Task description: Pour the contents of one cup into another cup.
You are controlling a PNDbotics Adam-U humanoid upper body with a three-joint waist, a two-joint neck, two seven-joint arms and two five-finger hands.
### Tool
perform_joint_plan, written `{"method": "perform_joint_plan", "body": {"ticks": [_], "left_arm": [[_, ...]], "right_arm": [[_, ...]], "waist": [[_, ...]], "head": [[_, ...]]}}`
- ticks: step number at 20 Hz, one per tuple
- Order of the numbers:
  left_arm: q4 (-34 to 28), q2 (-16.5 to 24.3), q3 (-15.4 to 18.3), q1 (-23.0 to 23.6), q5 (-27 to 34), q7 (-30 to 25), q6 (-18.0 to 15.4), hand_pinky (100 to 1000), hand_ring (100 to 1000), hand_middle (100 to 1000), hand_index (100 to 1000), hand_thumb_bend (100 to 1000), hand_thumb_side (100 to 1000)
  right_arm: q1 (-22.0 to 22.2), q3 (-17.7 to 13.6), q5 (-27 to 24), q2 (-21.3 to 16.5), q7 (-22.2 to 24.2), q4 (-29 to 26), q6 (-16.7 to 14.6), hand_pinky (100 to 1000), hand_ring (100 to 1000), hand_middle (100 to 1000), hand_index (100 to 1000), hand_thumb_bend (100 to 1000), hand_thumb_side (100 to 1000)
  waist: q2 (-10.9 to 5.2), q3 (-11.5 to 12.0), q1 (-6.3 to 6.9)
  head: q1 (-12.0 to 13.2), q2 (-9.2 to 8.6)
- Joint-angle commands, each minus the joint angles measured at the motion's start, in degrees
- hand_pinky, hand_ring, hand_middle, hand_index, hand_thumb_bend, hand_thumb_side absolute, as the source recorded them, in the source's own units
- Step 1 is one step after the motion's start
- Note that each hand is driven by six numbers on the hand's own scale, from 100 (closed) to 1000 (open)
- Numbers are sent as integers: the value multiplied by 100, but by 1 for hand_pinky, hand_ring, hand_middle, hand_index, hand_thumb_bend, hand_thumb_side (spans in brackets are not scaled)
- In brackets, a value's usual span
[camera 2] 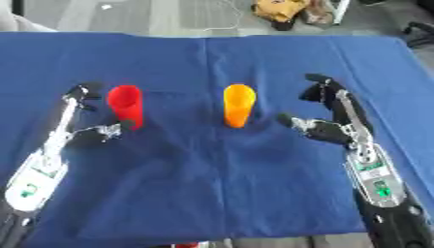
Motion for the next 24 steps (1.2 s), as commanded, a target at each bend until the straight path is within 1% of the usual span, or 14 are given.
{"method": "perform_joint_plan", "body": {"ticks": [1,5,7,17,20,24], "left_arm": [[153,-70,1,-207,-12,83,-98,661,774,815,837,836,491],[366,-156,13,-363,5,143,-175,657,768,812,837,831,489],[458,-190,28,-424,-3,169,-190,653,757,791,836,827,489],[844,-267,135,-600,-80,223,-164,646,745,766,835,822,498],[935,-300,171,-659,-80,258,-167,617,726,741,824,816,494],[1056,-345,186,-731,-85,258,-228,609,707,719,815,809,491]], "right_arm": [[-49,-17,-26,-74,19,-59,0,765,661,537,842,796,299],[-55,-11,-26,-68,25,-58,-1,766,661,537,842,796,297],[-58,-8,-27,-64,29,-57,-2,766,661,537,842,796,297],[-70,-1,-26,-59,42,-50,-8,766,662,537,842,795,297],[-81,7,-25,-56,51,-48,-11,766,662,537,843,796,296],[-90,10,-25,-54,61,-46,-15,766,661,536,842,796,294]], "waist": [[-70,-29,7],[-58,-61,2],[-53,-74,2],[-41,-100,-7],[-28,-122,-11],[-13,-143,-13]], "head": [[33,-73],[54,-88],[55,-96],[59,-117],[72,-126],[83,-139]]}}
